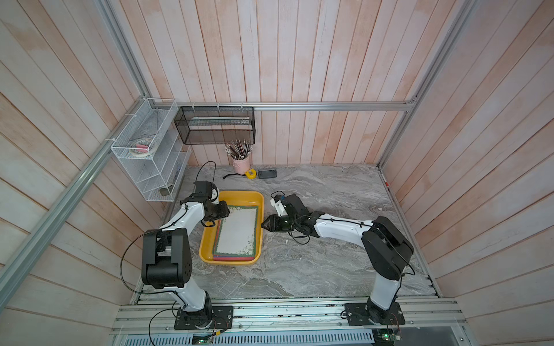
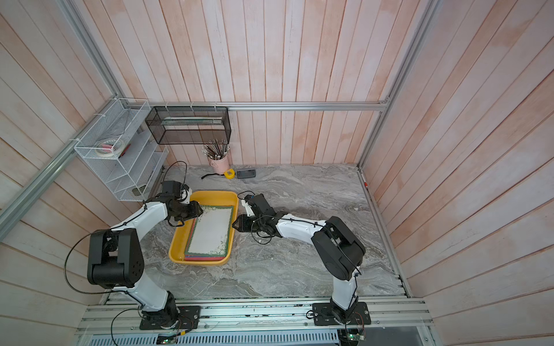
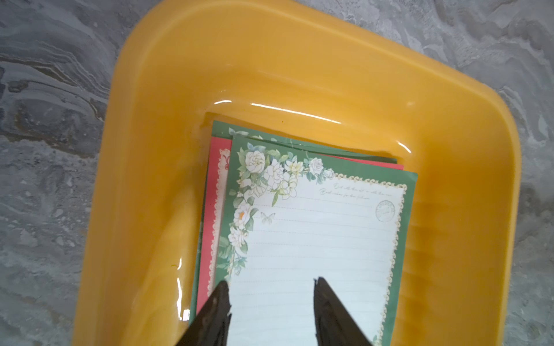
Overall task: Take out the stationery paper from the storage box
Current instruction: Adjust the storage box at the center of the board, then pick up the stationery paper from the storage box.
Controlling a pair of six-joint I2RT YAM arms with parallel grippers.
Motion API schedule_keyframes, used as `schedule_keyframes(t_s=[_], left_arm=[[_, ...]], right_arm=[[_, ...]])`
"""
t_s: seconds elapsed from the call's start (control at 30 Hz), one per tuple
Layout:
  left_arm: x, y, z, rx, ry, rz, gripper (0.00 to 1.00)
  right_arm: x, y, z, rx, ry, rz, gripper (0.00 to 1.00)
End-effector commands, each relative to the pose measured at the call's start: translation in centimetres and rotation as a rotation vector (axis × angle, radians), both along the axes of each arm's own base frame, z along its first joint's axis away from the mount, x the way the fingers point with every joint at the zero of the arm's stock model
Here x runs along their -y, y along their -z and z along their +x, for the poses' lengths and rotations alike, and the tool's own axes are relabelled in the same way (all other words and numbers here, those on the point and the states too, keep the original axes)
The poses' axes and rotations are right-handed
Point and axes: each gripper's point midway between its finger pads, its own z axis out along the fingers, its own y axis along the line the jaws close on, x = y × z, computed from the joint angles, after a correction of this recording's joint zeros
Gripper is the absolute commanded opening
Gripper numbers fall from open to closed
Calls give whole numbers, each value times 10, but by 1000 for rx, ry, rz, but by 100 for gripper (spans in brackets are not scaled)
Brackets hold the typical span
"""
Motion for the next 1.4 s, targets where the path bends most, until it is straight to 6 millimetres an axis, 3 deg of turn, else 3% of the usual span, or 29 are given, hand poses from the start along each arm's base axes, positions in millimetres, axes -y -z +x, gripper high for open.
schedule_keyframes(t_s=[0.0,1.37], left_arm=[[-1,16,-7,-48,17,34,48],[0,53,-17,-175,48,158,52]], right_arm=[[-7,5,-4,-17,-15,14,40],[-19,9,-4,-40,-44,19,36]])
